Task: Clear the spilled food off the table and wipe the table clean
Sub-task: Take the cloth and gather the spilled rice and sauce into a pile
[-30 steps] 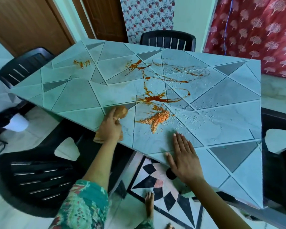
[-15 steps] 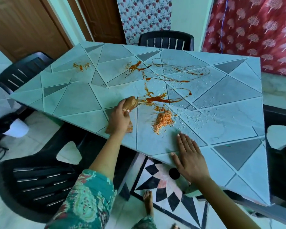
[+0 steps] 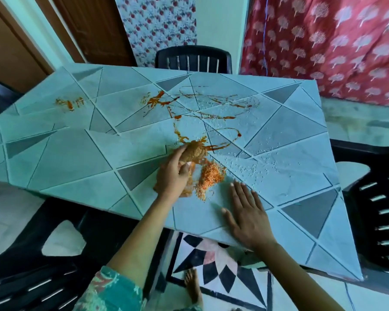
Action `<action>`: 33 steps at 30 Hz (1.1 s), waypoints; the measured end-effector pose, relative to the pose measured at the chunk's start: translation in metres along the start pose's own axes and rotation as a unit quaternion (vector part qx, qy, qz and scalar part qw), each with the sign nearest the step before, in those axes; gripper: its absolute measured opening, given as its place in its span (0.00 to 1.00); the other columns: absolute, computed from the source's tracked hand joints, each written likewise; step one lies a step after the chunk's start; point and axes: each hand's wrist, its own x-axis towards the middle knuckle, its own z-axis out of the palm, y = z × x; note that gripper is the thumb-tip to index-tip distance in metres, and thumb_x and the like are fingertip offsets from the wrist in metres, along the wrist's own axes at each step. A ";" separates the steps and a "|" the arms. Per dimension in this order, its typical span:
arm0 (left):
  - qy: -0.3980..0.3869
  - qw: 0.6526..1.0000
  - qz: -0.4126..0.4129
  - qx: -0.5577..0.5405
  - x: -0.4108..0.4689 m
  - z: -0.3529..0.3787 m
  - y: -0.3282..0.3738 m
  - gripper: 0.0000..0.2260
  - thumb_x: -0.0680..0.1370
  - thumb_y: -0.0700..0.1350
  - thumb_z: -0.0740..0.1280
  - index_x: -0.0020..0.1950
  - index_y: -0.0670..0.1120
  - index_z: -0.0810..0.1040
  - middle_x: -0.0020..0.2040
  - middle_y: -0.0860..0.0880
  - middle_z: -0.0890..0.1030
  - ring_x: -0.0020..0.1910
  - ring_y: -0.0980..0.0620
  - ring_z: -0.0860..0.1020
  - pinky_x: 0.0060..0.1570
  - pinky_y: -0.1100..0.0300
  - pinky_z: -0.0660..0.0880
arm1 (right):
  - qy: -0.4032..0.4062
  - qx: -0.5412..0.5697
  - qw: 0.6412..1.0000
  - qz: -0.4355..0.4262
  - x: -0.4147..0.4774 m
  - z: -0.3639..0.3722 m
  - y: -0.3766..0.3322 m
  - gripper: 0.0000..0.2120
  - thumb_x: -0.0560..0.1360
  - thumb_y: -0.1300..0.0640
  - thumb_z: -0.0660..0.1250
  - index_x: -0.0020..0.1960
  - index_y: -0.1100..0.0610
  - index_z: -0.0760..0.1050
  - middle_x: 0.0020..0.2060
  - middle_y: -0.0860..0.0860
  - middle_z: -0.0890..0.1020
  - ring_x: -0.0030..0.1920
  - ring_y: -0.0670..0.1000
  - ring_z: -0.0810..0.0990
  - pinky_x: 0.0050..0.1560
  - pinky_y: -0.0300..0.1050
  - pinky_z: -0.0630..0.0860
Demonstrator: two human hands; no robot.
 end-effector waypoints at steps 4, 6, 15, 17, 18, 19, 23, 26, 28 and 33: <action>0.036 0.990 -0.065 0.119 0.059 -0.040 -0.063 0.23 0.75 0.38 0.66 0.69 0.53 0.71 0.61 0.42 0.78 0.56 0.38 0.76 0.51 0.48 0.74 | 0.018 0.009 0.999 0.041 0.029 0.008 0.000 0.35 0.77 0.38 0.41 0.75 0.60 0.54 0.74 0.55 0.56 0.74 0.53 0.50 0.73 0.46 0.41; 0.022 0.985 -0.088 0.145 0.073 -0.050 -0.088 0.23 0.74 0.38 0.65 0.69 0.52 0.71 0.61 0.41 0.78 0.55 0.36 0.76 0.51 0.47 0.74 | 0.019 0.008 0.998 0.052 0.036 0.012 0.002 0.37 0.75 0.37 0.36 0.76 0.58 0.49 0.76 0.53 0.51 0.74 0.50 0.44 0.73 0.45 0.38; -0.153 0.987 0.038 0.001 0.015 0.003 -0.027 0.28 0.74 0.35 0.66 0.70 0.56 0.68 0.62 0.49 0.76 0.48 0.50 0.78 0.42 0.62 0.78 | 0.010 0.010 0.997 0.082 0.037 0.010 0.001 0.37 0.76 0.37 0.38 0.76 0.59 0.52 0.75 0.54 0.54 0.75 0.52 0.48 0.73 0.44 0.40; -0.154 0.985 0.067 -0.034 0.014 -0.003 -0.024 0.27 0.74 0.35 0.66 0.69 0.56 0.70 0.58 0.51 0.78 0.42 0.53 0.78 0.35 0.71 0.73 | 0.014 0.005 0.996 0.087 0.040 0.010 0.001 0.37 0.77 0.37 0.38 0.76 0.61 0.55 0.75 0.55 0.56 0.75 0.52 0.50 0.73 0.45 0.42; -0.131 0.988 0.073 -0.044 0.022 -0.007 -0.025 0.26 0.74 0.35 0.67 0.69 0.55 0.71 0.58 0.51 0.79 0.43 0.53 0.79 0.37 0.69 0.74 | 0.018 0.005 0.996 0.092 0.042 0.009 0.001 0.37 0.77 0.37 0.38 0.75 0.61 0.56 0.74 0.55 0.58 0.74 0.52 0.52 0.73 0.46 0.43; -0.100 0.991 0.071 -0.044 0.036 -0.013 -0.028 0.25 0.74 0.36 0.67 0.68 0.54 0.71 0.58 0.49 0.80 0.47 0.51 0.79 0.42 0.64 0.76 | 0.020 0.006 0.995 0.099 0.046 0.008 0.000 0.37 0.77 0.36 0.38 0.75 0.61 0.56 0.74 0.55 0.58 0.74 0.53 0.53 0.72 0.46 0.44; 0.020 0.996 -0.051 0.069 0.111 -0.035 -0.059 0.21 0.76 0.39 0.65 0.68 0.51 0.71 0.60 0.42 0.78 0.55 0.39 0.76 0.51 0.50 0.72 | 0.025 0.002 0.993 0.114 0.063 0.005 -0.001 0.38 0.77 0.35 0.36 0.75 0.61 0.56 0.74 0.55 0.57 0.74 0.54 0.53 0.72 0.46 0.44; 0.059 0.981 -0.138 0.118 0.142 -0.037 -0.076 0.22 0.76 0.38 0.62 0.69 0.50 0.70 0.64 0.41 0.75 0.58 0.36 0.74 0.51 0.48 0.71 | 0.024 -0.002 0.992 0.128 0.070 0.006 0.003 0.39 0.77 0.35 0.35 0.75 0.61 0.55 0.74 0.54 0.57 0.74 0.53 0.51 0.73 0.43 0.41; 0.061 0.978 -0.164 0.117 0.149 -0.023 -0.074 0.22 0.76 0.39 0.61 0.70 0.51 0.69 0.66 0.42 0.74 0.59 0.36 0.74 0.52 0.47 0.71 | 0.025 -0.005 0.991 0.133 0.071 0.007 0.005 0.38 0.77 0.35 0.36 0.75 0.61 0.55 0.74 0.54 0.57 0.74 0.53 0.52 0.73 0.42 0.40; -0.003 0.995 -0.092 0.036 0.156 0.044 -0.025 0.23 0.76 0.38 0.63 0.70 0.52 0.69 0.66 0.47 0.75 0.61 0.44 0.75 0.58 0.51 0.71 | 0.025 -0.001 0.990 0.138 0.070 0.008 0.005 0.36 0.78 0.37 0.39 0.75 0.60 0.56 0.74 0.53 0.58 0.75 0.54 0.54 0.73 0.44 0.43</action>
